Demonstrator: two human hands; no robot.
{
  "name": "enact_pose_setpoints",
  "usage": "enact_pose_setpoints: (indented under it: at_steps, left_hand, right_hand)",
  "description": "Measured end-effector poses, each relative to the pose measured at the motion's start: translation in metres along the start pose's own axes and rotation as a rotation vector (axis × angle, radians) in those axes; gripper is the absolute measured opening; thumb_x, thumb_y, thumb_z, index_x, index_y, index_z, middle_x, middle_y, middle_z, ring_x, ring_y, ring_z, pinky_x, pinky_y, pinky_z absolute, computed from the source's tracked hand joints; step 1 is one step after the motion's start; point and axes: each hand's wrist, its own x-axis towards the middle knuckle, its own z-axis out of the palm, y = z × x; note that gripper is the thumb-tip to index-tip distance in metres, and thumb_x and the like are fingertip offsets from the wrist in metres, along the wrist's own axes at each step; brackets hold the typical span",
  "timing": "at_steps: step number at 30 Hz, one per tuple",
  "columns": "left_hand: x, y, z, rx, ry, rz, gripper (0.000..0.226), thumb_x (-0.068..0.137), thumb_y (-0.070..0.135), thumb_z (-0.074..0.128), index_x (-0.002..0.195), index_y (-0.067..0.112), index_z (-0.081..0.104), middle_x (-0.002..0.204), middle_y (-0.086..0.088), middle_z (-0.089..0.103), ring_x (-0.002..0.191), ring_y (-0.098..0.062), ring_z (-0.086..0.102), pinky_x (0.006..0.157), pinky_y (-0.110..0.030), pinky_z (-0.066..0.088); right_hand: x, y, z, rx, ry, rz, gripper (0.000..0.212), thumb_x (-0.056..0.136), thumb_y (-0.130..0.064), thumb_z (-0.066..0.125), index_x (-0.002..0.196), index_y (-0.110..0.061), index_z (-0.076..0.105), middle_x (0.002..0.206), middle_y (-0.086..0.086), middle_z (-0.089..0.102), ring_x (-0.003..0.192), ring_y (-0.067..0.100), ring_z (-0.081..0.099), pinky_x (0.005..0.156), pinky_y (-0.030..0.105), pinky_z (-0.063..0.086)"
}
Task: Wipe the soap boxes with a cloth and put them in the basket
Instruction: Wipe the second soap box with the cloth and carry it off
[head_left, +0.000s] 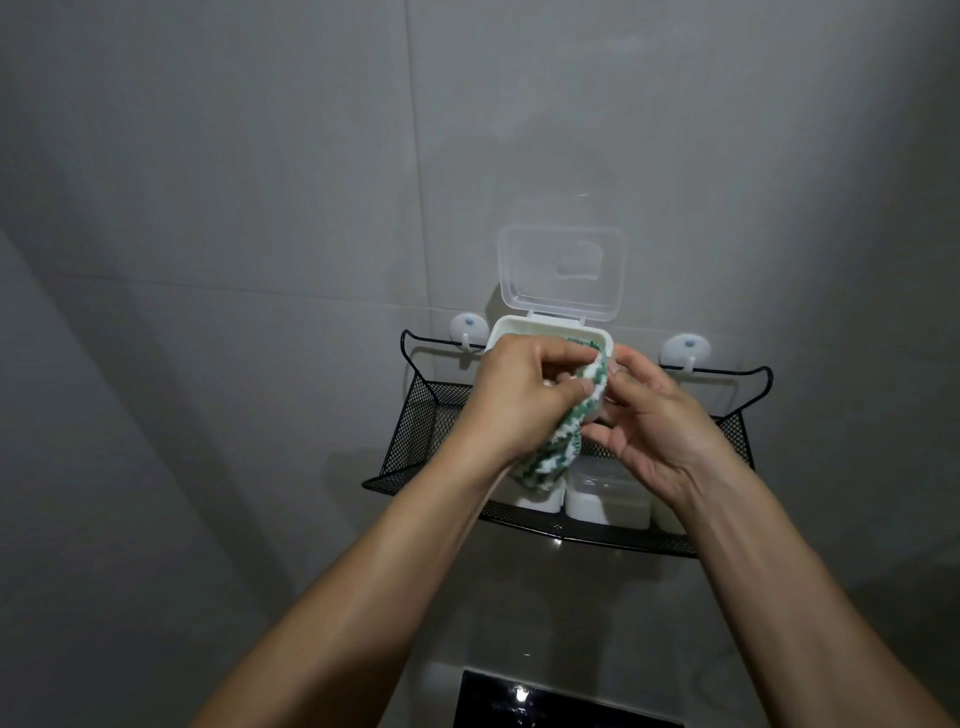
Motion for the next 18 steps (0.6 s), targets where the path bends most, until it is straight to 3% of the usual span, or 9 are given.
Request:
enact_pose_setpoints:
  at_steps: [4,7,14,16,18]
  left_hand:
    - [0.002,0.002,0.008,-0.021,0.127,-0.05,0.022,0.077,0.012,0.082,0.098,0.012,0.077,0.084,0.0,0.074,0.069,-0.01,0.064,0.076,-0.028,0.059]
    - [0.005,0.005,0.013,0.055,0.175,-0.064,0.016,0.076,0.02,0.082,0.09,0.014,0.077,0.077,0.001,0.072,0.065,-0.007,0.061,0.071,-0.026,0.055]
    - [0.003,0.01,0.009,0.323,0.035,-0.015,0.009,0.071,0.016,0.079,0.079,0.017,0.075,0.072,0.005,0.069,0.07,-0.011,0.064,0.061,-0.019,0.047]
    - [0.001,0.009,0.008,0.384,-0.017,-0.006,0.009,0.071,0.014,0.077,0.079,0.017,0.076,0.073,0.006,0.069,0.07,-0.008,0.062,0.058,-0.015,0.044]
    - [0.0,0.009,0.008,0.389,-0.018,0.007,0.007,0.072,0.015,0.077,0.079,0.017,0.076,0.075,0.004,0.07,0.073,-0.01,0.063,0.063,-0.02,0.048]
  right_hand:
    - [-0.001,0.002,0.004,0.006,0.005,0.023,0.021,0.101,-0.01,0.05,0.121,-0.008,0.056,0.102,0.018,0.075,0.089,0.026,0.073,0.073,0.04,0.063]
    - [0.0,0.001,0.004,0.017,0.016,0.04,0.017,0.103,-0.014,0.046,0.113,-0.009,0.059,0.1,0.017,0.075,0.081,0.023,0.074,0.073,0.039,0.062]
    - [0.001,-0.003,0.0,0.01,0.097,0.038,0.01,0.101,-0.018,0.052,0.097,-0.013,0.059,0.079,0.012,0.073,0.069,0.024,0.074,0.067,0.047,0.061]
    - [-0.001,-0.002,0.0,-0.004,0.102,0.04,0.009,0.1,-0.018,0.055,0.094,-0.013,0.059,0.075,0.011,0.072,0.065,0.023,0.073,0.063,0.044,0.061]
    - [-0.003,0.0,0.002,-0.018,0.113,0.034,0.011,0.1,-0.016,0.054,0.09,-0.013,0.057,0.067,0.007,0.069,0.059,0.018,0.071,0.057,0.039,0.062]
